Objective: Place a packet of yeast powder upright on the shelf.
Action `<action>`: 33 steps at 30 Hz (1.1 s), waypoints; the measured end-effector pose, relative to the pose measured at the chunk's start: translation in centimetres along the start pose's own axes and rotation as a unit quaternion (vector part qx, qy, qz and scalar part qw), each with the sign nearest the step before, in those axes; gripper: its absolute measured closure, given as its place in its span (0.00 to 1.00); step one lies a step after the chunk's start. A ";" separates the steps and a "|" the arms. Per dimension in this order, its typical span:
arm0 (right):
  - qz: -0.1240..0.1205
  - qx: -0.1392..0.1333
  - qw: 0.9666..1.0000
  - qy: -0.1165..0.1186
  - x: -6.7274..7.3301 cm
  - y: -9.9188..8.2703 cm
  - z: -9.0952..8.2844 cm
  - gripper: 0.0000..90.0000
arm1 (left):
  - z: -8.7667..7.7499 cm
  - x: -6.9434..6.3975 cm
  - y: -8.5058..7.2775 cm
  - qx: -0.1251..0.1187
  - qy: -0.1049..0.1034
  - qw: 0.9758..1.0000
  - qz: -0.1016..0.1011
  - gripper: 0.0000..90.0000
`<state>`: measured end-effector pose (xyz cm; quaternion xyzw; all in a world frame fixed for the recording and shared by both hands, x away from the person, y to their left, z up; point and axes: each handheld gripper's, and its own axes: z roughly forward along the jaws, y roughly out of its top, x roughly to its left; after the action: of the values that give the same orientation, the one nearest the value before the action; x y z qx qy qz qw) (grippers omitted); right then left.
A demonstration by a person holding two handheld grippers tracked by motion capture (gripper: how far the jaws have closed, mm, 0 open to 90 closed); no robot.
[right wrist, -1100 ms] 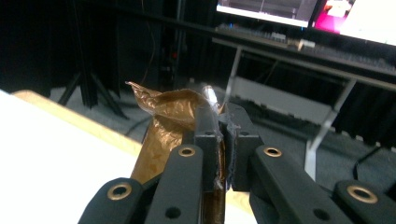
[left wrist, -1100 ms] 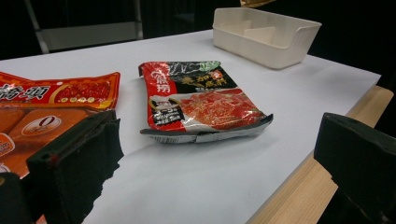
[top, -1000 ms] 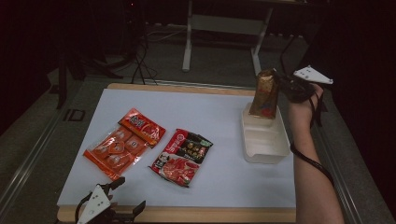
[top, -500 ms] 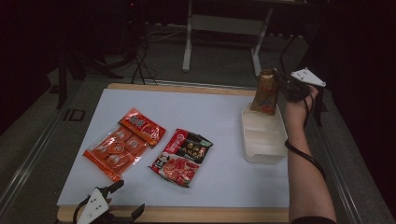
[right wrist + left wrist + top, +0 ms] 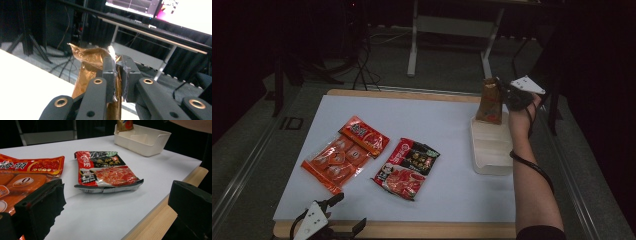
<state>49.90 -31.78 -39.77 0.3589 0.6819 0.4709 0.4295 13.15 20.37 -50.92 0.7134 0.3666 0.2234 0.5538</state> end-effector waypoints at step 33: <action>0.120 0.107 0.985 0.067 -1.2 -2.7 -2.7 0.74 | 0.6 -0.2 0.3 0.003 -0.019 1.000 0.007 0.01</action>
<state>47.66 -34.59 -41.56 0.4496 0.7072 0.4666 0.2827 13.56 19.82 -50.83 0.7216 0.3516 0.2125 0.5572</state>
